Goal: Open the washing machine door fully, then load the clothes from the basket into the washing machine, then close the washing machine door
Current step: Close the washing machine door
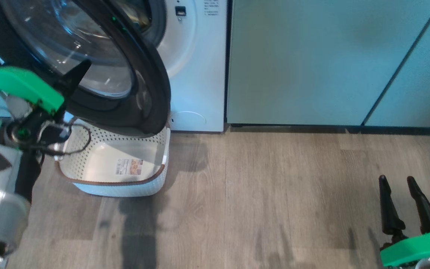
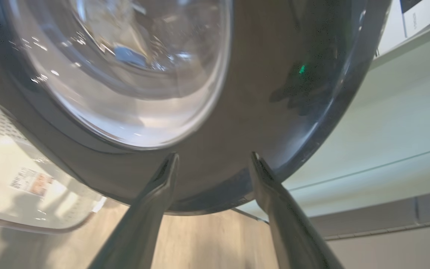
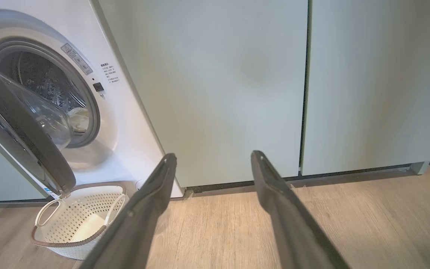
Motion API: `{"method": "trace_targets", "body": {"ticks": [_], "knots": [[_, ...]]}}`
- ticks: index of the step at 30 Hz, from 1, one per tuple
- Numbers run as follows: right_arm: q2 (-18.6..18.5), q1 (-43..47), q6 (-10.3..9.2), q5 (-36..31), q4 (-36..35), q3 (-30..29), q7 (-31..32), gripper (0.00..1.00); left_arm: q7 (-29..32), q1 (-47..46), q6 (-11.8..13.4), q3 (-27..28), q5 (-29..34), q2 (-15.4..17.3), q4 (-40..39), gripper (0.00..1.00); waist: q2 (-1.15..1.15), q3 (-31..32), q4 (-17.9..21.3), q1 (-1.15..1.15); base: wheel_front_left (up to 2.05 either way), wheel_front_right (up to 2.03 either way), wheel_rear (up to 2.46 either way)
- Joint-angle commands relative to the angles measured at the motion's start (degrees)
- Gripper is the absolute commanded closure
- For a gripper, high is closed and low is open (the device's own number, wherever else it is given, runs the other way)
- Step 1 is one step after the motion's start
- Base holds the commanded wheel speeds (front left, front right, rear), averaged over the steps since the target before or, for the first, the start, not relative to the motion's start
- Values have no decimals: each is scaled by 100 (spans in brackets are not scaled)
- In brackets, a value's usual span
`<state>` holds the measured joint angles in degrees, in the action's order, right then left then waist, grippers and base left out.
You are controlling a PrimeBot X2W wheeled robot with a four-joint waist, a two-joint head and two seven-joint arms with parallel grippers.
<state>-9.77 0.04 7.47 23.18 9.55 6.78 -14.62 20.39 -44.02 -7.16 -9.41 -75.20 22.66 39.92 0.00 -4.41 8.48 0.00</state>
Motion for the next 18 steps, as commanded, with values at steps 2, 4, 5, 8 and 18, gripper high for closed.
{"method": "trace_targets", "body": {"ticks": [2,4,5,8,18], "knots": [[-100,-66,2,-21,-192,16,-38,0,-288,-40,-33,147,93,364,-277,0,0,106,-102,0,0,0,0],[-106,-26,2,-31,-193,-16,-38,0,-616,120,-33,43,223,432,-413,0,0,166,-161,0,0,0,0],[-104,-3,2,-39,-194,-28,-38,0,-799,202,-33,15,269,447,-430,0,0,197,-185,0,0,0,0],[-89,64,2,-60,-209,-49,-38,0,-1338,421,-33,-132,443,491,-515,0,0,269,-251,0,0,0,0],[-42,182,2,-66,-241,-119,-38,0,-2785,1179,-33,-588,830,541,-520,0,0,371,-360,0,0,0,0]]}}
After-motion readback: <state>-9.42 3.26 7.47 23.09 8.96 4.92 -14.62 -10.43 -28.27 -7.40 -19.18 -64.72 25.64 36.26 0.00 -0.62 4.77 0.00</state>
